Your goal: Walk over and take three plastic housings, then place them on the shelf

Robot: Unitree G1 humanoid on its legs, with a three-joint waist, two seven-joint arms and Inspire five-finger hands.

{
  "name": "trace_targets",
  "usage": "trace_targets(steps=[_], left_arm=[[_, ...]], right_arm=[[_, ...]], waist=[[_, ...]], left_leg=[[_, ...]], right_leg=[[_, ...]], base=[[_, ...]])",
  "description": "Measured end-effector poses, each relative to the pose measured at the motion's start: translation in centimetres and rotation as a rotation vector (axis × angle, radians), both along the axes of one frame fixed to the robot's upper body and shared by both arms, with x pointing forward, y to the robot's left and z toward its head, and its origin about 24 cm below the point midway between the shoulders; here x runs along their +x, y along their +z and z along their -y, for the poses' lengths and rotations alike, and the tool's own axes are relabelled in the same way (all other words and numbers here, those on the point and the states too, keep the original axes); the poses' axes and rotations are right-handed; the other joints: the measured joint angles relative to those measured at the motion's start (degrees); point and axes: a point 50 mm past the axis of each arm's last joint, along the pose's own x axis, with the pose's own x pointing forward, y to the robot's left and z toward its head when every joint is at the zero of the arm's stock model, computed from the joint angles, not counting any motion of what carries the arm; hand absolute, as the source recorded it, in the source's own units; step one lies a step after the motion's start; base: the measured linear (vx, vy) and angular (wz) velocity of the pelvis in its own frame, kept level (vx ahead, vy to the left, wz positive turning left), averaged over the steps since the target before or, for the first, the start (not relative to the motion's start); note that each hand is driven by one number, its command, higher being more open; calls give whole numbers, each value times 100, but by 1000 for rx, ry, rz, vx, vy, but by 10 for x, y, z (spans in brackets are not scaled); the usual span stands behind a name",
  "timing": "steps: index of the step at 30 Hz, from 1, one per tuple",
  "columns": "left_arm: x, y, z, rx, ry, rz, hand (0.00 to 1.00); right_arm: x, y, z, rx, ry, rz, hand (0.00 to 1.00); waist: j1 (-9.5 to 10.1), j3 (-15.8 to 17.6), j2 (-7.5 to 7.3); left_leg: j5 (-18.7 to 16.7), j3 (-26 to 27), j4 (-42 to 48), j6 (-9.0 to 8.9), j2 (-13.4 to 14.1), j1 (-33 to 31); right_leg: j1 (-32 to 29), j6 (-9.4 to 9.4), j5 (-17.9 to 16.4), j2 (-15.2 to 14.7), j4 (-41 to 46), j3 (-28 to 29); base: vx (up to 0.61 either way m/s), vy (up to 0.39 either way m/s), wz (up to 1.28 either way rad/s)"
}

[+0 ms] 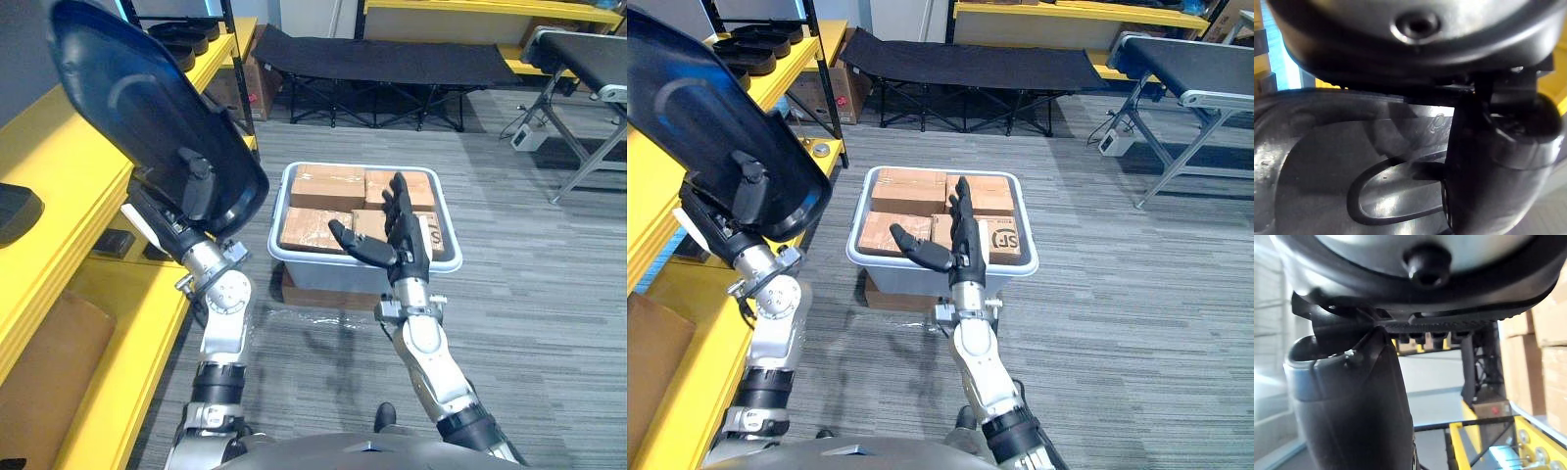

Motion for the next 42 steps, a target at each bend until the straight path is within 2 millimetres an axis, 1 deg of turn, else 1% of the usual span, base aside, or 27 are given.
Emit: trace_targets(steps=[2, 3, 4, 5, 6, 8, 10, 14, 15, 17, 19, 21, 23, 24, 25, 26, 27, 29, 30, 31, 32, 33, 34, 37, 38, 40, 42], left_arm=[[-17, -6, -6, -9, -72, -15, 0], [-22, -7, -7, -23, -91, -12, 0], [-32, -7, -8, -30, -123, -8, 0], [-36, -8, -8, -29, -140, -10, 0], [-45, -10, -10, -22, -164, -20, 0], [-56, -12, -11, -27, -209, -30, 0], [-64, -18, -9, -10, -264, -61, 0], [-71, -27, -7, -14, -335, -101, 0], [-74, -28, -7, -9, -344, -110, 0], [-78, -26, -9, 10, -350, -103, 0], [-80, -15, -12, 44, -340, -63, 0], [-81, -6, -14, 51, -320, -23, 0], [-84, 5, -16, 65, -290, 38, 0], [-85, 8, -16, 71, -284, 50, 0], [-85, 12, -16, 81, -268, 66, 0], [-86, 14, -17, 80, -259, 72, 0], [-87, 16, -18, 75, -243, 83, 0], [-93, 14, -24, 48, -176, 81, 0], [-96, 13, -27, 41, -151, 75, 0], [-102, 11, -35, 36, -104, 61, 0], [-105, 10, -38, 32, -85, 55, 0], [-113, 9, -47, 22, -40, 48, 0], [-120, 8, -54, 4, 0, 46, 0], [-135, 3, -68, -64, 70, 55, 0], [-138, 1, -69, -103, 76, 62, 0], [-140, -3, -68, -148, 77, 65, 0], [-139, -5, -63, -158, 47, 56, 0]], right_arm=[[-11, -14, 21, 43, -68, -82, 100], [-14, -17, 27, 52, -91, -99, 100], [-19, -23, 38, 62, -138, -132, 100], [-22, -25, 43, 60, -157, -148, 100], [-27, -30, 52, 52, -189, -175, 100], [-34, -34, 61, 55, -203, -194, 100], [-41, -37, 64, 44, -179, -208, 100], [-40, -36, 60, -15, -65, -198, 100], [-39, -36, 59, -35, -17, -195, 100], [-37, -33, 60, -39, 33, -184, 100], [-32, -29, 63, -28, 34, -166, 100], [-26, -24, 60, -21, 43, -139, 100], [-15, -17, 49, 29, 70, -99, 100], [-13, -15, 47, 46, 74, -90, 100], [-10, -13, 42, 74, 81, -80, 100], [-9, -13, 39, 82, 86, -79, 100], [-9, -14, 33, 98, 95, -81, 100], [-5, -17, 18, 114, 132, -97, 100], [-3, -19, 14, 113, 142, -104, 100], [-2, -21, 7, 117, 165, -115, 100], [-1, -22, 4, 115, 177, -122, 100], [0, -22, -3, 112, 204, -126, 100], [3, -20, -9, 89, 234, -115, 100], [12, -11, -17, 61, 285, -74, 100], [17, -5, -19, 56, 295, -52, 100], [23, 0, -23, 50, 315, -30, 100], [24, 2, -26, 47, 331, -24, 100]], waist=[[-7, -24, 36], [-14, -28, 37], [-19, -26, 41], [-18, -26, 47], [-13, -31, 62], [-14, -27, 81], [30, -26, 130], [69, -18, 204], [76, -20, 214], [108, -20, 214], [223, -20, 214], [223, -20, 215], [268, -27, 222], [293, -28, 223], [389, -27, 224], [411, -28, 225], [488, -28, 225], [678, -29, 223], [732, -29, 216], [837, -24, 190], [872, -23, 180], [996, -16, 152], [1114, -17, 123], [1300, -34, 79], [1356, -34, 65], [1370, -48, 30], [1363, -56, -4]], left_leg=[[-12, 10, 19, 1, -3, -28], [-14, 8, 29, 4, -5, -52], [-17, 8, 32, 9, -12, -79], [-18, 2, 35, 12, -15, -83], [-25, 1, 43, 19, -20, -83], [-72, -10, 125, 37, -21, -121], [-125, -42, 212, 74, -21, -159], [-130, -90, 213, 68, -20, -162], [-129, -123, 213, 63, -20, -162], [-136, -158, 212, 38, -19, -179], [-130, -220, 213, 30, -20, -216], [-121, -275, 217, 31, -22, -269], [-99, -391, 222, 44, -22, -334], [-90, -449, 229, 44, -23, -362], [-62, -555, 232, 62, -27, -402], [-53, -625, 239, 58, -31, -431], [-39, -816, 276, 40, -45, -494], [-35, -1103, 316, 50, -113, -572], [-37, -1151, 316, 53, -131, -574], [-35, -1298, 312, 63, -178, -581], [-38, -1356, 309, 66, -192, -581], [-51, -1443, 300, 88, -212, -585], [-54, -1520, 287, 90, -223, -588], [-51, -1604, 281, 85, -235, -581], [-47, -1605, 283, 79, -237, -581], [-46, -1602, 311, 58, -238, -577], [-54, -1632, 342, 80, -250, -586]], right_leg=[[-22, 0, 0, -7, 2, 1], [-37, 0, 0, -11, 2, 0], [-61, 1, 1, -17, 21, 0], [-60, 1, 1, -20, 30, -1], [-55, 1, 1, -27, 30, -1], [-49, 2, 0, -36, 30, -2], [-33, 5, -2, -50, 13, -17], [18, 18, -31, -52, -1, -83], [39, -20, -57, -53, -1, -110], [41, -28, -64, -52, -1, -136], [40, -31, -66, -52, -1, -182], [34, -36, -68, -56, -1, -233], [54, -56, -72, -57, 0, -352], [58, -64, -65, -58, 0, -395], [89, -45, -49, -59, 3, -489], [129, -39, -58, -62, 7, -564], [219, -30, -69, -70, 31, -739], [380, -5, -89, -117, 32, -1082], [421, 3, -99, -128, 31, -1153], [534, 41, -151, -163, 31, -1296], [576, 51, -172, -170, 30, -1352], [631, 77, -223, -178, 30, -1460], [691, 96, -261, -178, 30, -1549], [760, 101, -296, -178, 31, -1630], [763, 100, -295, -178, 32, -1628], [771, 100, -295, -178, 33, -1621], [877, 92, -306, -183, 33, -1731]], base=[[0, 0, 0], [0, 0, 0], [0, 0, 0], [0, 0, 0], [0, 0, 0], [0, 0, 0], [-12, 6, 2], [-42, 9, 8], [-24, 11, 9], [-17, 11, 8], [-8, 12, 10], [2, 12, 13], [20, 14, 23], [34, 10, 31], [33, 7, 31], [46, 8, 54], [46, 12, 67], [43, 32, 67], [20, 30, 56], [13, 15, 46], [-1, 16, 58], [0, 10, 48], [-4, 6, 42], [16, 6, 19], [0, 0, 0], [0, 0, 0], [17, 2, 22]])
